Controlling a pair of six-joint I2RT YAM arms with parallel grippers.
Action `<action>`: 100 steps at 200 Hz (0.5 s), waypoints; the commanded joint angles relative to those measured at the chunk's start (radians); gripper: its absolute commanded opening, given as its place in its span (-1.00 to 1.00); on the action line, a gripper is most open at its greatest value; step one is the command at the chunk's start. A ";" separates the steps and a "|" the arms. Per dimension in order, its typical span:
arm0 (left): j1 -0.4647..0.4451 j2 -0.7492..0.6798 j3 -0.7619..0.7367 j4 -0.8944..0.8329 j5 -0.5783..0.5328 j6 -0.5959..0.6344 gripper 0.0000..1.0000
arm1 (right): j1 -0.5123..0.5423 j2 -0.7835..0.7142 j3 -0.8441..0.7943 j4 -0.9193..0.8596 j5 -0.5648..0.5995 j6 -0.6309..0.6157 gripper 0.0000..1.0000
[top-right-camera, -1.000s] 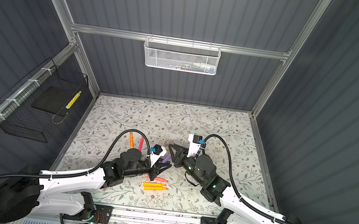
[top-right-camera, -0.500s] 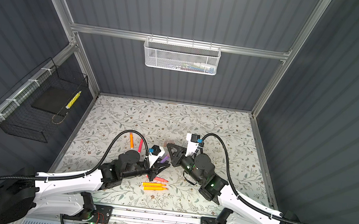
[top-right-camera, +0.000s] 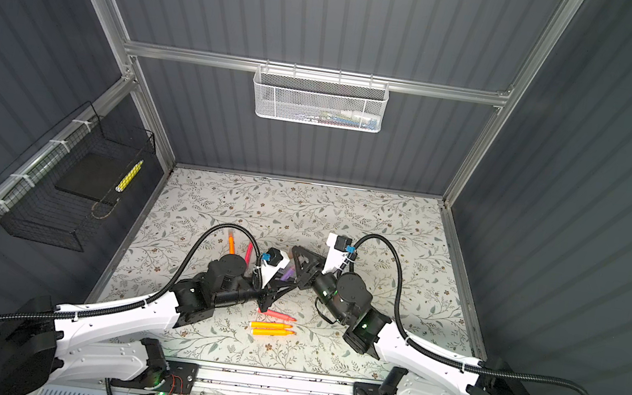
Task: Insert the pens into the pen caps
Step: 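Press the right gripper down on the pink cap to seat it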
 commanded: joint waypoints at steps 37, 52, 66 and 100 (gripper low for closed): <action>0.103 -0.034 0.097 0.148 -0.053 -0.075 -1.00 | 0.061 0.077 -0.052 -0.011 -0.136 0.005 -1.00; 0.103 -0.044 0.104 0.135 -0.103 -0.051 -1.00 | 0.067 0.082 -0.046 -0.024 -0.133 0.017 -1.00; 0.103 -0.048 0.109 0.131 -0.162 -0.019 -1.00 | 0.082 0.091 -0.044 -0.026 -0.116 0.036 -1.00; 0.103 -0.067 0.111 0.157 -0.286 0.031 -1.00 | 0.111 0.144 -0.033 -0.029 -0.073 0.097 -1.00</action>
